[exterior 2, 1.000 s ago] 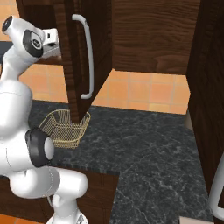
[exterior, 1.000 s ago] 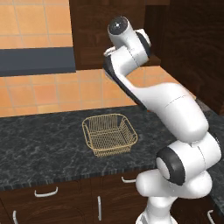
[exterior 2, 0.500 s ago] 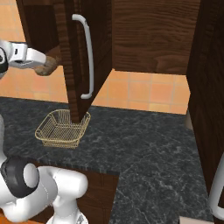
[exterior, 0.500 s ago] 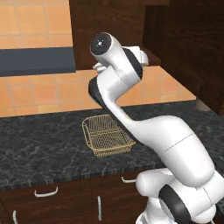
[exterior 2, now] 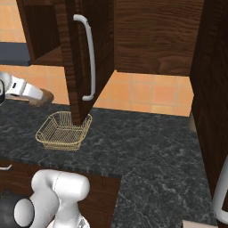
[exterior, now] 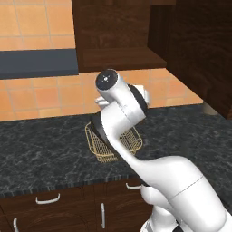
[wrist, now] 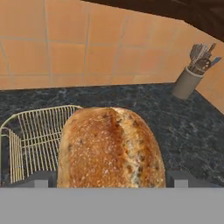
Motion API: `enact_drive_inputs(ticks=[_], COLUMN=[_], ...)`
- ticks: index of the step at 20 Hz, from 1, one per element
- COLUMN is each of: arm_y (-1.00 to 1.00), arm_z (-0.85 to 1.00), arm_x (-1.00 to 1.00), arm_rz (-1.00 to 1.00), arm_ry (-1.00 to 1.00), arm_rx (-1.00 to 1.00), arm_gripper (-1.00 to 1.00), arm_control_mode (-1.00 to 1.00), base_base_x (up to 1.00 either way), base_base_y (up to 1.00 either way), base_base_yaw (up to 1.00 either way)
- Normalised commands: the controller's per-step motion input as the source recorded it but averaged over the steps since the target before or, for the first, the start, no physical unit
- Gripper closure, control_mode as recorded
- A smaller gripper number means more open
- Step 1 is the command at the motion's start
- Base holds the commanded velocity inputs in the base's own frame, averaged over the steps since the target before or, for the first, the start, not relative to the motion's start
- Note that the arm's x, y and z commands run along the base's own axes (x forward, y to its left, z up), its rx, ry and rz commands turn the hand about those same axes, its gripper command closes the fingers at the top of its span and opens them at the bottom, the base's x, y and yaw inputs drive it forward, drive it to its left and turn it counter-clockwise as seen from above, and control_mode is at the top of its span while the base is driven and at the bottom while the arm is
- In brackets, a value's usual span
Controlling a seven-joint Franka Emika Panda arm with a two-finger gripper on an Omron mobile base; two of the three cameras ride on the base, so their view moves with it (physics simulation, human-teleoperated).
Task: Open the cabinet, pick up the bread from the cabinet and place it in the basket. Then move the basket to the dining counter.
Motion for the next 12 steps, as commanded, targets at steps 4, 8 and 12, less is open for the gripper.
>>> enact_drive_inputs(ticks=[4, 8, 12], arm_y=[0.01, 0.00, 0.01], arm_z=[-1.00, -0.68, -0.77], arm_x=[0.31, 0.52, 0.61], arm_rz=[0.00, 0.00, 0.01], arm_ry=[0.23, 0.21, 0.32], arm_rx=[0.01, 0.06, 0.21], arm_gripper=[1.00, 1.00, 1.00], arm_control_mode=[-1.00, -1.00, -1.00], base_base_x=[0.00, 0.00, 0.00], base_base_y=[0.00, 0.00, 0.00], base_base_yaw=[0.00, 0.00, 0.00])
